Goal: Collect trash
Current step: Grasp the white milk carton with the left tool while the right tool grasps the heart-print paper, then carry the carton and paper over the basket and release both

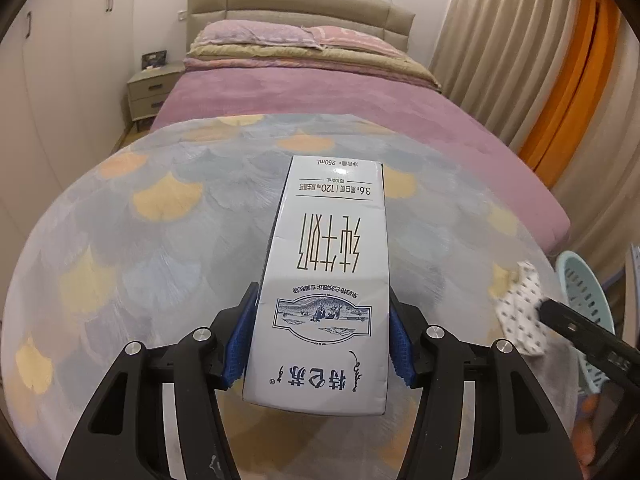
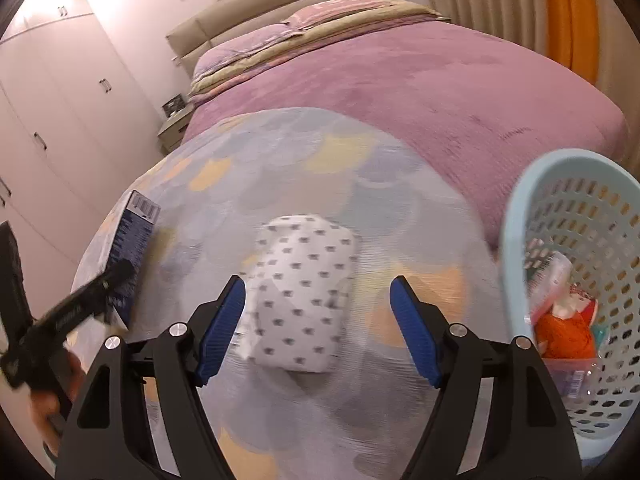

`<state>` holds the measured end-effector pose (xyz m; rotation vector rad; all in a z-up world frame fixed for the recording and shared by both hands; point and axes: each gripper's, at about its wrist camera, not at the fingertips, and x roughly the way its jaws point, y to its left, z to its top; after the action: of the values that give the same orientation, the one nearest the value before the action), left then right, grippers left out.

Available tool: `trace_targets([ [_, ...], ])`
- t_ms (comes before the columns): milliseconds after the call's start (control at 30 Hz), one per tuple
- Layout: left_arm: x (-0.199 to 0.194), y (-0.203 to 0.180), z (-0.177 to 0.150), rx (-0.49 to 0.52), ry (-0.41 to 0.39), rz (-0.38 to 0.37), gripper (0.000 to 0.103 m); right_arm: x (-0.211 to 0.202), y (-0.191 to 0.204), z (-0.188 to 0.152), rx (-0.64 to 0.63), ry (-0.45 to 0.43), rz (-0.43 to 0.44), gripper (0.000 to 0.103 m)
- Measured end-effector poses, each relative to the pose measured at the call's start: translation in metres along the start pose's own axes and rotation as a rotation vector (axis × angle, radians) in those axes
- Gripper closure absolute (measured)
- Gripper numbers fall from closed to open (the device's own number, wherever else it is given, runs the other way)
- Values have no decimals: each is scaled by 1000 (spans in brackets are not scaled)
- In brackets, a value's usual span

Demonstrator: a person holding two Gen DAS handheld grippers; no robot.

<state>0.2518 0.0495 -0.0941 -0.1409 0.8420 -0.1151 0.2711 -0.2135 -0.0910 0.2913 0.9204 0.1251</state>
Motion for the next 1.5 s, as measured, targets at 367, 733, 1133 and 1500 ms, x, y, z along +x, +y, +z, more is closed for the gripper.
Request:
trace_targets([
  [367, -25, -29, -10, 37, -58, -21, 48, 7, 32, -9, -136, 29, -91, 62],
  [733, -65, -70, -14, 115, -148, -73, 48, -38, 35, -17, -190, -43, -112, 85],
  [1133, -89, -124, -19, 191, -179, -178, 48, -113, -8, -13, -119, -161, -152, 85],
  [1500, -81, -200, -24, 311, -176, -254, 48, -163, -79, -10, -8, -243, -239, 85],
])
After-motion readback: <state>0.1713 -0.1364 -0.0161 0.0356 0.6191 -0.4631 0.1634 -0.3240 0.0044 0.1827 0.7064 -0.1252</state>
